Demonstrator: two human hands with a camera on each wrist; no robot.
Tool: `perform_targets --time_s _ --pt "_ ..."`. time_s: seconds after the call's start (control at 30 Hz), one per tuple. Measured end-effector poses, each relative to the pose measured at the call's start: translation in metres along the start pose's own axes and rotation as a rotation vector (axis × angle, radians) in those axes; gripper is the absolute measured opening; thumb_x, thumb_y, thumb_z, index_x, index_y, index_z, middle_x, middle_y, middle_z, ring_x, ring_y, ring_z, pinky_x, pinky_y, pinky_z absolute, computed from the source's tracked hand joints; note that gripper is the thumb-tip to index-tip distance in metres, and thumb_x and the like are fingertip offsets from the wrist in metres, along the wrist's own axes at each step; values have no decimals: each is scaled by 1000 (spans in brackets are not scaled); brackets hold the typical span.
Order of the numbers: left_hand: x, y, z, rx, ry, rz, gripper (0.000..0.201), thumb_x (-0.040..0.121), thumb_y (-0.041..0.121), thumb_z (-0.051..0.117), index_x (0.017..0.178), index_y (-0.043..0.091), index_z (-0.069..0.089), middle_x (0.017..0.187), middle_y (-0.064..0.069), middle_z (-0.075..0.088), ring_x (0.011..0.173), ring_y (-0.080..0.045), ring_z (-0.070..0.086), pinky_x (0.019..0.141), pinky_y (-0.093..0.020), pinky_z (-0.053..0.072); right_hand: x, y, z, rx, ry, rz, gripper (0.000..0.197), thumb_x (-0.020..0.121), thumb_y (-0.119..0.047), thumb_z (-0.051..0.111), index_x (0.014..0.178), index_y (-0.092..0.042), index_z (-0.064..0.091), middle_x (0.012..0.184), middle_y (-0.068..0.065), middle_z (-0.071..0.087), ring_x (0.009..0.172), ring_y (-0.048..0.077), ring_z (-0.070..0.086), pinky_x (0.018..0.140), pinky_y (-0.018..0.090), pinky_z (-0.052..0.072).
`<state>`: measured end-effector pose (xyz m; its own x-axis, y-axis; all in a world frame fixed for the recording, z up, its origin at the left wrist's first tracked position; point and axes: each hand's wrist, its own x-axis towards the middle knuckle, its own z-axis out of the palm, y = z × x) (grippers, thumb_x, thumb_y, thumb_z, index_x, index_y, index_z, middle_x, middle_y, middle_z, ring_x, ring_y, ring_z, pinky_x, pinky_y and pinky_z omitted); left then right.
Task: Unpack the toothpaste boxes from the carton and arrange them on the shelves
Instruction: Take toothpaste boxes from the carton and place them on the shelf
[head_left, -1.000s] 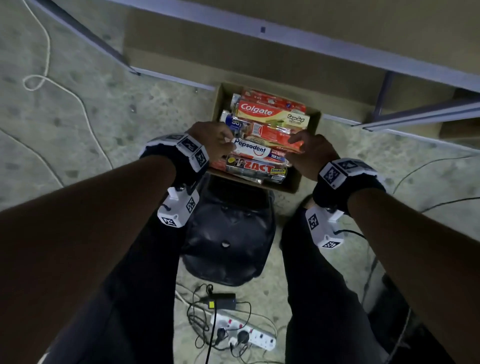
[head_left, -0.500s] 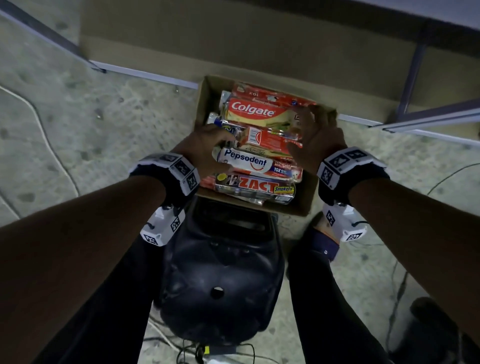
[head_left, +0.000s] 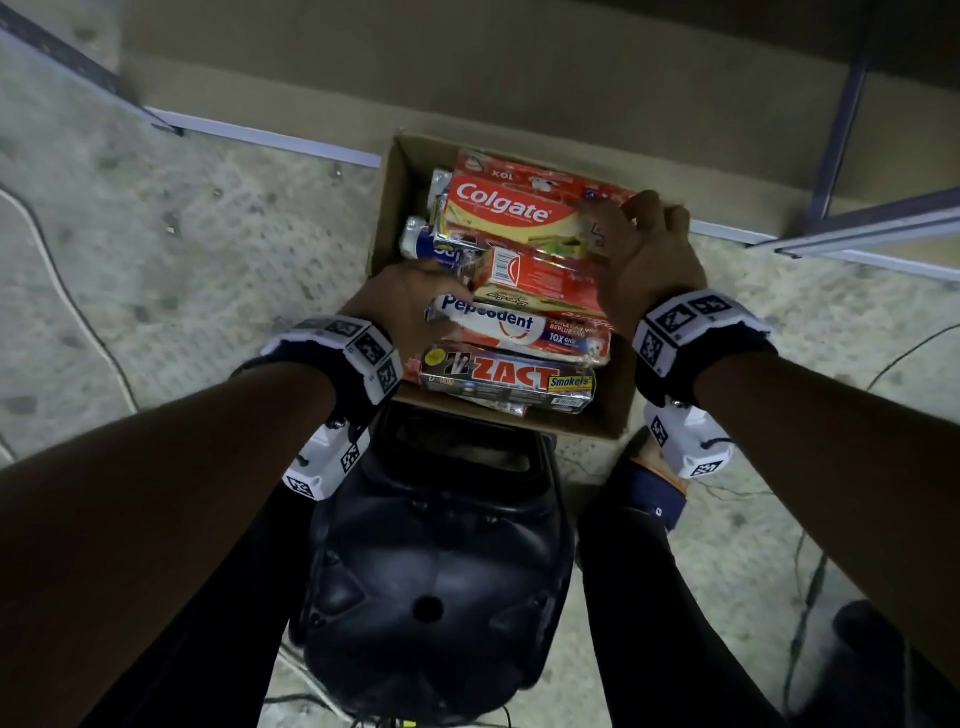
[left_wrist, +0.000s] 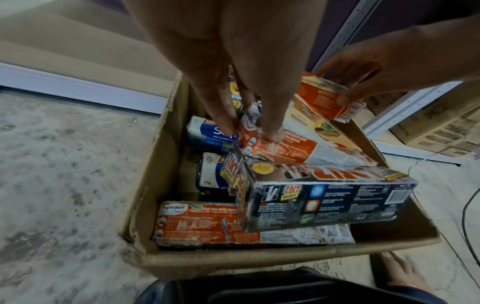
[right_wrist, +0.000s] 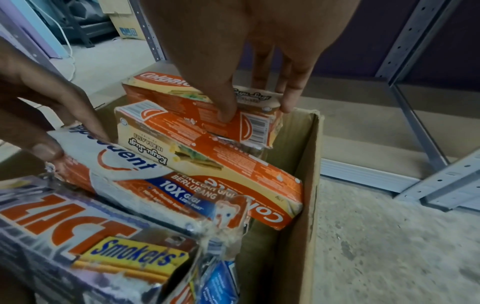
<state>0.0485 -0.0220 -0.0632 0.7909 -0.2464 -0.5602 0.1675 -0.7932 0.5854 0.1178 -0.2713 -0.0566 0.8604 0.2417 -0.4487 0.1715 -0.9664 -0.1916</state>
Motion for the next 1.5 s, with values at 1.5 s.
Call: perform_targets --time_s 1.5 --pt "-53 43 23 -1145 74 -855 33 87 5 70 119 8 60 104 -19 67 77 -24 66 62 -30 57 -84 -26 2 932 -521 645 36 99 -27 55 135 -30 57 130 1 62 106 23 63 62 22 55"
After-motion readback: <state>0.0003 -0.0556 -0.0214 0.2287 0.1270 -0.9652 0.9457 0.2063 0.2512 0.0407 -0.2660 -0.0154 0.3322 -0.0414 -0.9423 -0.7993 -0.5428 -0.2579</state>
